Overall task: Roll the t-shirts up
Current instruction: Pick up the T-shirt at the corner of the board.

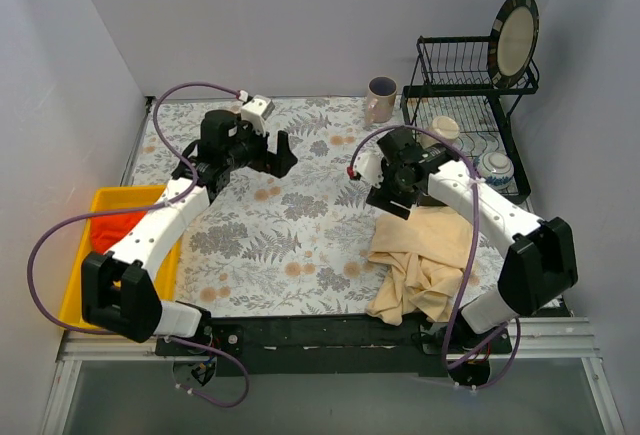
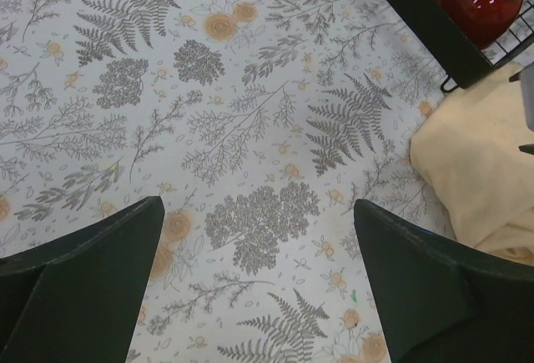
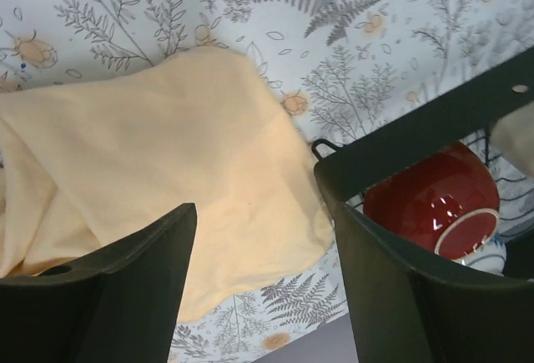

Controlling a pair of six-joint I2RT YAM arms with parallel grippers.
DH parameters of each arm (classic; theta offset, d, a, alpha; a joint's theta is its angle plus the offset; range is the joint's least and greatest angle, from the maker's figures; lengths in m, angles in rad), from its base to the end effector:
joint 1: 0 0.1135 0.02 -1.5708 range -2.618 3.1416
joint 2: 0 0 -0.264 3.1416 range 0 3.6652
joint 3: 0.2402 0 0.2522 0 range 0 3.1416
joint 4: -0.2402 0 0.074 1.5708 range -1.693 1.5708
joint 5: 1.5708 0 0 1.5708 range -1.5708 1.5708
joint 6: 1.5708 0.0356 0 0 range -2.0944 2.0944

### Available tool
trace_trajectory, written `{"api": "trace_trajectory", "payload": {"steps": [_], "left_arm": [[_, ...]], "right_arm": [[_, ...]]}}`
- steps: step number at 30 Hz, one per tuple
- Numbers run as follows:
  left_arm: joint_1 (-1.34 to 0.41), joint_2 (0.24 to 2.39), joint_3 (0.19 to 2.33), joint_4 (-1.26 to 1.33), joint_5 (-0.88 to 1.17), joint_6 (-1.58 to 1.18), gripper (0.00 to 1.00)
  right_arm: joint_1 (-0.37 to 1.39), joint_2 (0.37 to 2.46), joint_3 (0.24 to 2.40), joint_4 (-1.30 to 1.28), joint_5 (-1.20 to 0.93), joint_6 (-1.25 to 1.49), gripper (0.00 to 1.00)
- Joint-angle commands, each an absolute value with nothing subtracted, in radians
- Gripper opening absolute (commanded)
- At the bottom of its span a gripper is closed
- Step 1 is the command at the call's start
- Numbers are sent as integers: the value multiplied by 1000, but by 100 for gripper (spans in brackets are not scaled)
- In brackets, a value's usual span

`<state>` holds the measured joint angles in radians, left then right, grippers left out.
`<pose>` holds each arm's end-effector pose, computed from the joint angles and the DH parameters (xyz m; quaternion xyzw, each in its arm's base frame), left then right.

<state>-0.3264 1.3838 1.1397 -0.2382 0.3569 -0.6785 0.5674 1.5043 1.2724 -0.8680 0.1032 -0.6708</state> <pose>0.2974 -0.1138 0.3221 -0.0570 0.8450 -0.3785 0.3734 0.2586 0.1604 0.2815 -0.5537 0.7979 -0.0621 0.2301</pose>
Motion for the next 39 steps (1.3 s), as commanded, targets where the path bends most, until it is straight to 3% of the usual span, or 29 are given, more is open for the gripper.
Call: {"api": "trace_trajectory", "payload": {"steps": [1, 5, 13, 19, 33, 39], "left_arm": [[-328, 1267, 1060, -282, 350, -634, 98], [-328, 1233, 1016, -302, 342, -600, 98], [-328, 1258, 1011, -301, 348, -595, 98], [-328, 1269, 1012, -299, 341, -601, 98], [-328, 1296, 1012, -294, 334, -595, 98], [-328, 1302, 1008, -293, 337, -595, 98]], "right_arm": [[575, 1560, 1324, -1029, -24, -747, 73], [589, 1609, 1359, -1155, -161, -811, 69], [629, 1618, 1338, -1216, -225, -851, 64], [666, 1628, 1260, -1154, -175, -842, 54], [686, 1701, 1235, -1065, -133, -885, 50], [696, 1704, 1189, -1014, -62, -873, 36]]}}
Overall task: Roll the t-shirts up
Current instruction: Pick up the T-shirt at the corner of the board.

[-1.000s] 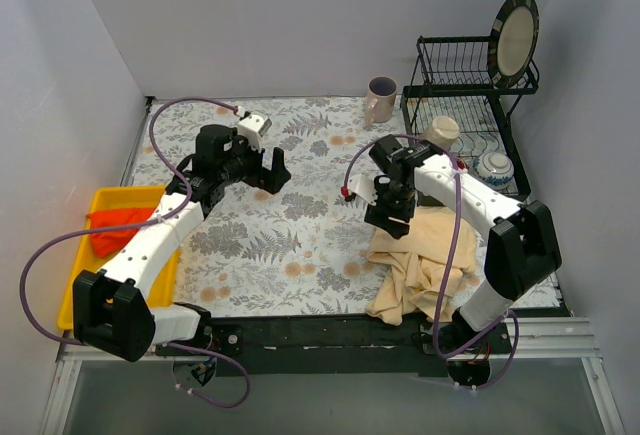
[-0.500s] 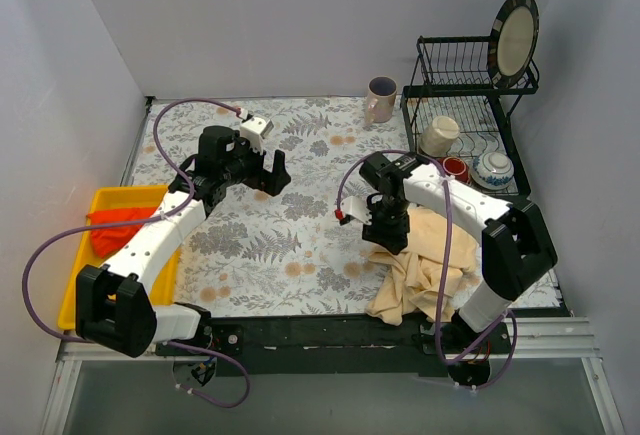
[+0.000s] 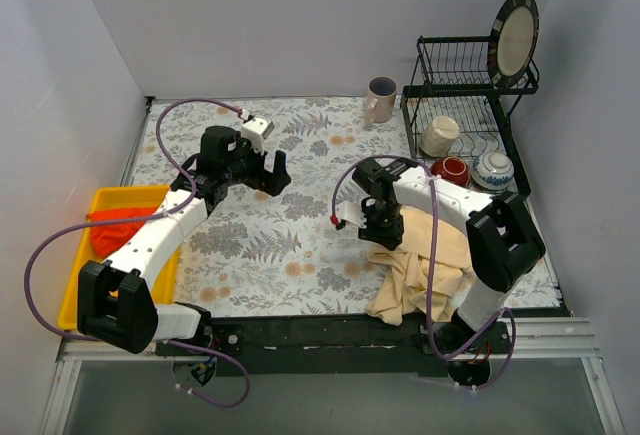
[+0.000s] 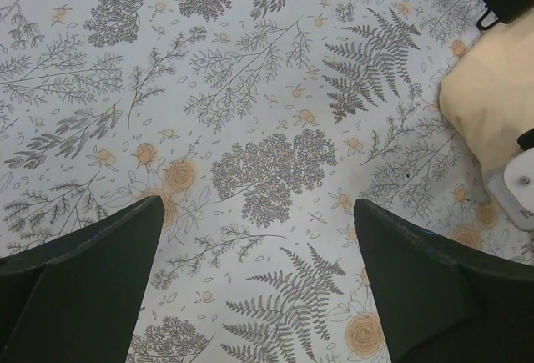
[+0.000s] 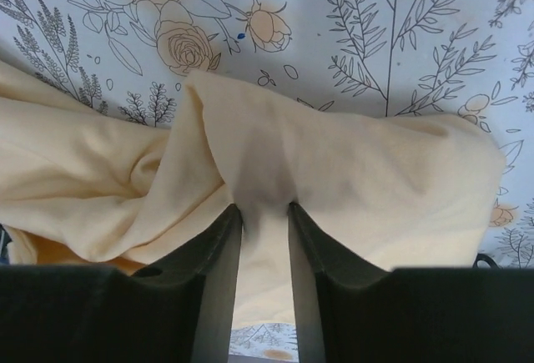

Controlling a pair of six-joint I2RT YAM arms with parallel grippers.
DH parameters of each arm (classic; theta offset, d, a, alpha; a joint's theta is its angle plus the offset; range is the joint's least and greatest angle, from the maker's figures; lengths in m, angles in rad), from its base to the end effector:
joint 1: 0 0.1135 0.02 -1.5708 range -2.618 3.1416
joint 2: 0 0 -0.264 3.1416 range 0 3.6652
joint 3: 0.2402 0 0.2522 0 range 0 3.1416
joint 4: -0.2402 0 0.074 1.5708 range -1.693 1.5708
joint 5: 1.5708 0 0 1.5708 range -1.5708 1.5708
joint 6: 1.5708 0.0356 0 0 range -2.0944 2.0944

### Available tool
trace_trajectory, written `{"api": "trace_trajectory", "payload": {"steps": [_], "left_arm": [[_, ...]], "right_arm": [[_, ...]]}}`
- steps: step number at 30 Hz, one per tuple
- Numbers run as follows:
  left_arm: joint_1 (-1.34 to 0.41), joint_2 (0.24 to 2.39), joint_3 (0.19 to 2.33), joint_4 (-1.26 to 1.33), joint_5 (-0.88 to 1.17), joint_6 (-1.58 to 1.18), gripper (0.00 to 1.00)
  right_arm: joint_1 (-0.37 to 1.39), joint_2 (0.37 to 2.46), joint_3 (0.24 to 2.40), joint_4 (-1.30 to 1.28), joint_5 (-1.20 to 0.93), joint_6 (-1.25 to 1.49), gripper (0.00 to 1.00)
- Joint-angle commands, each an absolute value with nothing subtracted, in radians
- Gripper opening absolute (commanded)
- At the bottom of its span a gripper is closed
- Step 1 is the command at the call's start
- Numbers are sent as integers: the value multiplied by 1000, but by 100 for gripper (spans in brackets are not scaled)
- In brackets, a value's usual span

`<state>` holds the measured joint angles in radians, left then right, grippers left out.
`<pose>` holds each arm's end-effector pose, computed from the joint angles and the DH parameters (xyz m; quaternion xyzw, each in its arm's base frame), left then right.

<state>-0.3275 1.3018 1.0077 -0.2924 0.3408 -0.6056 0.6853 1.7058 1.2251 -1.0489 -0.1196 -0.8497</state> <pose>0.2719 -0.1050 0.2949 -0.0410 0.8713 -0.3429 0.3487 0.2334 0.1963 0.2058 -0.6938 0.7174 0.0579 0.0254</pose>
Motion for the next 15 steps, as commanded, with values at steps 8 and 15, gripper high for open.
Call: {"api": "trace_trajectory", "payload": {"steps": [8, 15], "left_arm": [[-328, 1315, 1009, -290, 353, -618, 98], [-327, 1298, 1003, -267, 295, -644, 98]], "right_arm": [[696, 1660, 1362, -1052, -69, -871, 1], [747, 1750, 2045, -1135, -141, -798, 1]]}}
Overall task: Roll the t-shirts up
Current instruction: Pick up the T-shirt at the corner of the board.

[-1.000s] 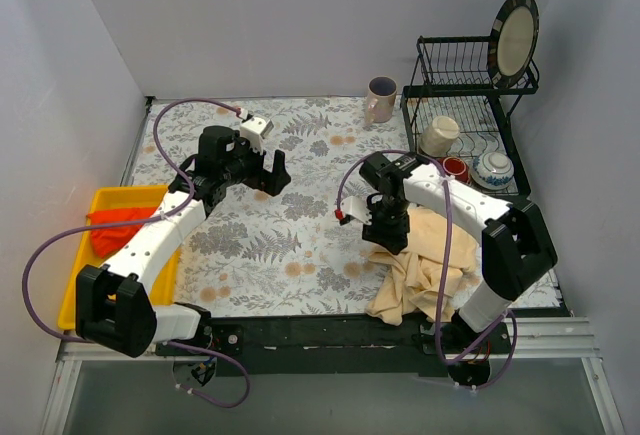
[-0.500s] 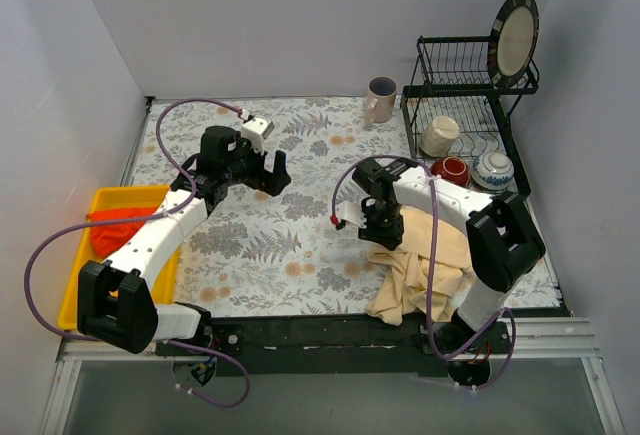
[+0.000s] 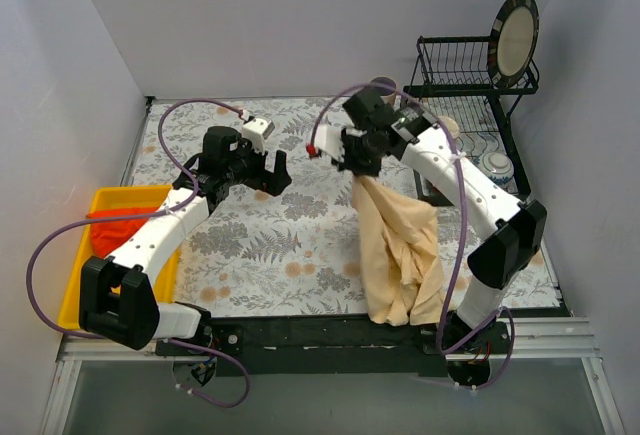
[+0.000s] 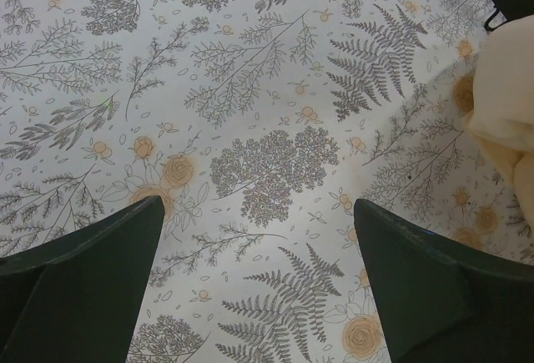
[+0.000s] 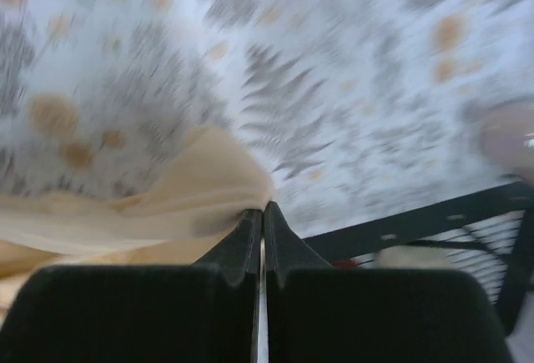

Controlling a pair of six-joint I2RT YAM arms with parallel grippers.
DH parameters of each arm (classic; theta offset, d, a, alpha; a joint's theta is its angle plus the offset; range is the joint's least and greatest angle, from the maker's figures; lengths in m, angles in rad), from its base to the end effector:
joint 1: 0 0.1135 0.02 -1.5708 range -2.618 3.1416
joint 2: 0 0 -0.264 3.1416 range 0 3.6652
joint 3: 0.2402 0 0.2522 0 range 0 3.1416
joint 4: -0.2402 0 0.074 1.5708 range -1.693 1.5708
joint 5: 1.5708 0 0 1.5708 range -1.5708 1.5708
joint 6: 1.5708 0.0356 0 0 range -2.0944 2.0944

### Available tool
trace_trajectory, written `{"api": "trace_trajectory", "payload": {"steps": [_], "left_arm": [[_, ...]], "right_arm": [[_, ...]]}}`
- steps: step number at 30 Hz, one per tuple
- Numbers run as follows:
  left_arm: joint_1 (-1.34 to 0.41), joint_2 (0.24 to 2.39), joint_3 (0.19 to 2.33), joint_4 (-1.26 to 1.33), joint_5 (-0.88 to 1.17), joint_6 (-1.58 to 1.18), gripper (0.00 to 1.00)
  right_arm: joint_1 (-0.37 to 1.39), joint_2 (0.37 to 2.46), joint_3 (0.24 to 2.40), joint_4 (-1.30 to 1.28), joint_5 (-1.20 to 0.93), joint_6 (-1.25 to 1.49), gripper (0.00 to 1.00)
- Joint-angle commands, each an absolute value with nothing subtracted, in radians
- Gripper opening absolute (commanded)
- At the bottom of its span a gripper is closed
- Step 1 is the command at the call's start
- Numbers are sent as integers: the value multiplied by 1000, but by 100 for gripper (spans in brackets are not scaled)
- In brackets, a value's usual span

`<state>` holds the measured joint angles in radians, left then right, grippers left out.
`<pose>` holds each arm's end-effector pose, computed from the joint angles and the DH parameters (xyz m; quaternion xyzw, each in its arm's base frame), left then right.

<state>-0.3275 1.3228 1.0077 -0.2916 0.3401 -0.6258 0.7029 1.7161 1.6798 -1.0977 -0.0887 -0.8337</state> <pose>0.2756 -0.1062 0.2892 -0.0522 0.8752 -0.3429 0.3372 0.2662 0.2296 0.3266 -0.6846 0.6947 0.0290 0.2188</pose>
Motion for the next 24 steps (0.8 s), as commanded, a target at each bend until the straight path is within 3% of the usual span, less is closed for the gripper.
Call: {"api": "trace_trajectory", "payload": {"steps": [1, 2, 5, 11, 18, 24], "left_arm": [[-327, 1292, 1002, -258, 281, -646, 98], [-327, 1284, 997, -246, 262, -647, 98], [-327, 1253, 996, -204, 201, -660, 98], [-325, 1220, 1026, -227, 167, -672, 98], [-327, 1103, 983, -296, 192, -624, 98], [-328, 1083, 879, -392, 382, -565, 98]], "right_arm": [[753, 1800, 2124, -1144, -130, -790, 1], [764, 1824, 2258, -1149, -121, -781, 1], [781, 1842, 2313, -1073, -69, -762, 1], [781, 1700, 2134, -729, -5, -716, 1], [779, 1729, 2158, -693, 153, -692, 1], [747, 1634, 1896, -612, 203, -657, 1]]}}
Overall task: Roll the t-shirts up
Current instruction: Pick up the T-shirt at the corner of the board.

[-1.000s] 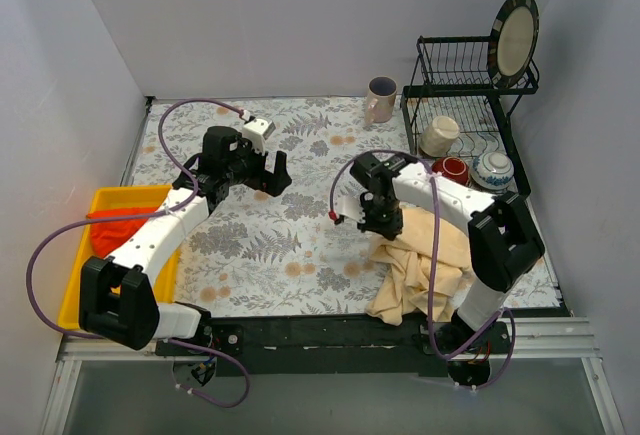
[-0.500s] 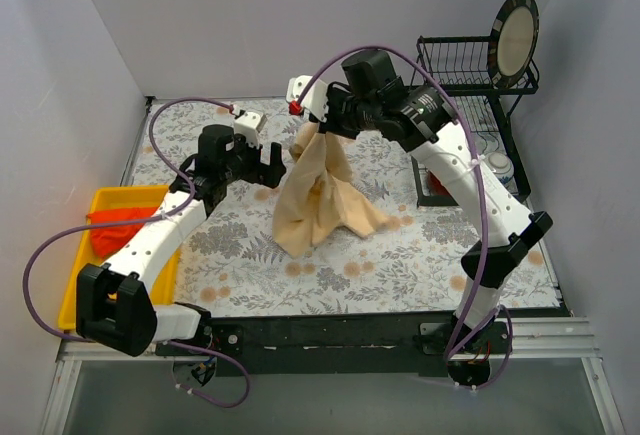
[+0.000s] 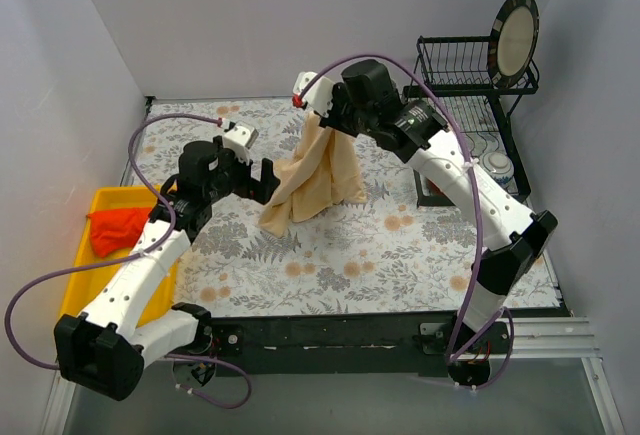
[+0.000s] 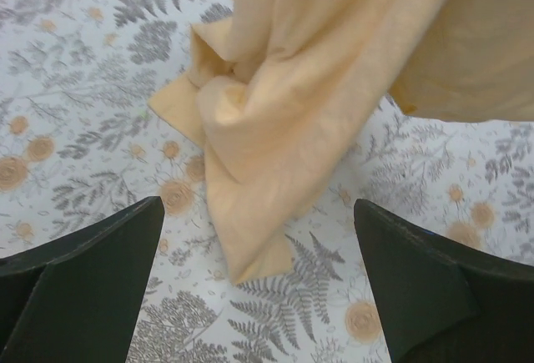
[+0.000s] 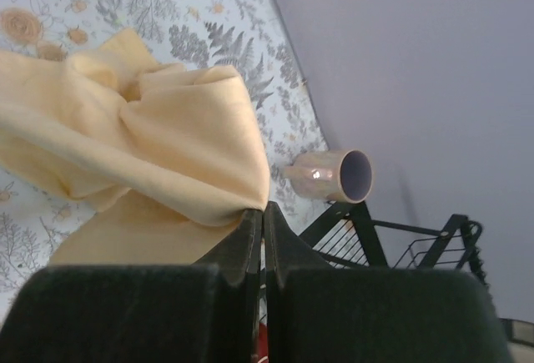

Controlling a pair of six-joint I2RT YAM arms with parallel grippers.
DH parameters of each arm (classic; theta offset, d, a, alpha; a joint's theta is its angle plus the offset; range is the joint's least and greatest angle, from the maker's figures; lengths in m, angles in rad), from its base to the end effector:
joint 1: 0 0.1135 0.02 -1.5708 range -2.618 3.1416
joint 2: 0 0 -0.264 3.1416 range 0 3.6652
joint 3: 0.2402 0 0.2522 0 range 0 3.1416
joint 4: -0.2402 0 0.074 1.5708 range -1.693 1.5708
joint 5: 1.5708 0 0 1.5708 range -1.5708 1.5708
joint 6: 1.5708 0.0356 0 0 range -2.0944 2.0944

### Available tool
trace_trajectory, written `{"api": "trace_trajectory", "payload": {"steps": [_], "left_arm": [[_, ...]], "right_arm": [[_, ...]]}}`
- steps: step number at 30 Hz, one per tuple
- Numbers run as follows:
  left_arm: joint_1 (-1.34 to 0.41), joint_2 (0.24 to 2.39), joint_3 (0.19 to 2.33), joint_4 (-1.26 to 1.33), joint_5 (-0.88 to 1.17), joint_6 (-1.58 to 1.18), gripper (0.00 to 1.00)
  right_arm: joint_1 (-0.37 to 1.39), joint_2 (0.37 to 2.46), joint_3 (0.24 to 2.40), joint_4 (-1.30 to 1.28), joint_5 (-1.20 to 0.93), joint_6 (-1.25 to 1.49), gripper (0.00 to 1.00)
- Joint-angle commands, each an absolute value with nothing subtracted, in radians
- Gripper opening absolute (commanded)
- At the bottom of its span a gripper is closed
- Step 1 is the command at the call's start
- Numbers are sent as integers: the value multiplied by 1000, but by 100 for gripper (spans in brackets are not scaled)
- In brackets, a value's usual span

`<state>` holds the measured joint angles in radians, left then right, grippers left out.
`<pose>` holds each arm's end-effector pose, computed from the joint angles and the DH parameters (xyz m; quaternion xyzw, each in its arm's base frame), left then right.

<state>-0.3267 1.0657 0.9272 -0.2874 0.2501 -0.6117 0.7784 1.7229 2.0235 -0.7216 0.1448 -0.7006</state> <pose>0.2263 -0.0860 0.3253 -0.0516 0.8352 -0.3365 0.4320 0.2713 0.2603 0.4597 -0.5350 0.6449 -0.0396 0.5443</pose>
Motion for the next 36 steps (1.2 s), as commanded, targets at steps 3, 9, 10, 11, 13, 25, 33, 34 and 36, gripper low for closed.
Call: {"api": "trace_trajectory", "payload": {"steps": [3, 9, 10, 11, 13, 25, 33, 34, 36], "left_arm": [[-327, 1139, 861, -420, 371, -558, 97], [-328, 1224, 930, -574, 480, -443, 96], [-328, 1233, 920, -575, 479, -437, 96], [-331, 1244, 908, -568, 473, -431, 97], [-344, 1282, 875, -542, 430, -436, 96], [-433, 1439, 824, -368, 488, -427, 75], [-399, 1392, 853, -366, 189, -362, 0], [-378, 1369, 885, -386, 177, -365, 0], [-298, 1321, 1007, -448, 158, -371, 0]], "right_arm": [[697, 1580, 1774, -543, 158, -643, 1], [582, 1608, 1775, -577, 34, -526, 1], [565, 1603, 1763, -554, 8, -529, 1], [561, 1598, 1750, -546, 8, -532, 1], [557, 1595, 1736, -526, 8, -535, 1], [558, 1684, 1796, -525, 52, -538, 1], [557, 1687, 1850, -534, 89, -563, 1], [558, 1677, 1856, -555, 84, -568, 1], [557, 1634, 1862, -575, 71, -590, 1]]}}
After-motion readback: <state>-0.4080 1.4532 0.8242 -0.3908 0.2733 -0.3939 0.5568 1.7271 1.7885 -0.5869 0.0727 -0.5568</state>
